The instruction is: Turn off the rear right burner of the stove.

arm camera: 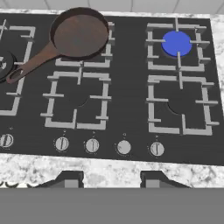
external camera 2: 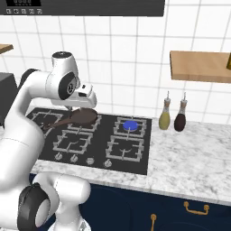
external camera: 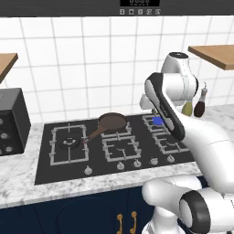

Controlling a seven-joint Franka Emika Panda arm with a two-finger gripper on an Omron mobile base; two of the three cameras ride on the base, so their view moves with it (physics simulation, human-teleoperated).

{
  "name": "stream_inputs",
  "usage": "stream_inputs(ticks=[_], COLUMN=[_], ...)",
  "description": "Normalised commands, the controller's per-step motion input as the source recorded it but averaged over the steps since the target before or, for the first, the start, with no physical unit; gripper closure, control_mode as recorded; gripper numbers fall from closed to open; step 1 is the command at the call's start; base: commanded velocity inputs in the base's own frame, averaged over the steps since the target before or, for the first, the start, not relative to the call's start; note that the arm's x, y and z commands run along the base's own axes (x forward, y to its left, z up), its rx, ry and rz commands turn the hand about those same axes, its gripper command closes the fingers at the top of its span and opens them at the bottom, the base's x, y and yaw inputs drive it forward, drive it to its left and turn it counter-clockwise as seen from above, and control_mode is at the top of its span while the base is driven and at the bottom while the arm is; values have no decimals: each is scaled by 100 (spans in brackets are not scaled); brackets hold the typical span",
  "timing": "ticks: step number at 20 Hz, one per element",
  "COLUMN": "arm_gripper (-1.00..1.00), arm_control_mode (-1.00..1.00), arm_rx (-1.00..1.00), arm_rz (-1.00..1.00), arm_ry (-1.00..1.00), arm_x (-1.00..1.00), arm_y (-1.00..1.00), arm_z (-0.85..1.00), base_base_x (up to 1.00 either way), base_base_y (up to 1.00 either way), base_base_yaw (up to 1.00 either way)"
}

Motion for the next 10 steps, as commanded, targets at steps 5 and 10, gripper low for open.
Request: stream_inputs(ticks=[5, 10], arm_gripper=[-100, -100], arm_control_mode=[-100, -100], arm_rx=[0, -15], arm_rz=[0, 33], arm_ry=[-2, 3], arm_x=[-33, -32], arm_y=[0, 0], arm_z=[-9, -55], base_base_x=[0, 0], base_base_y=[0, 0], base_base_yaw=[0, 0])
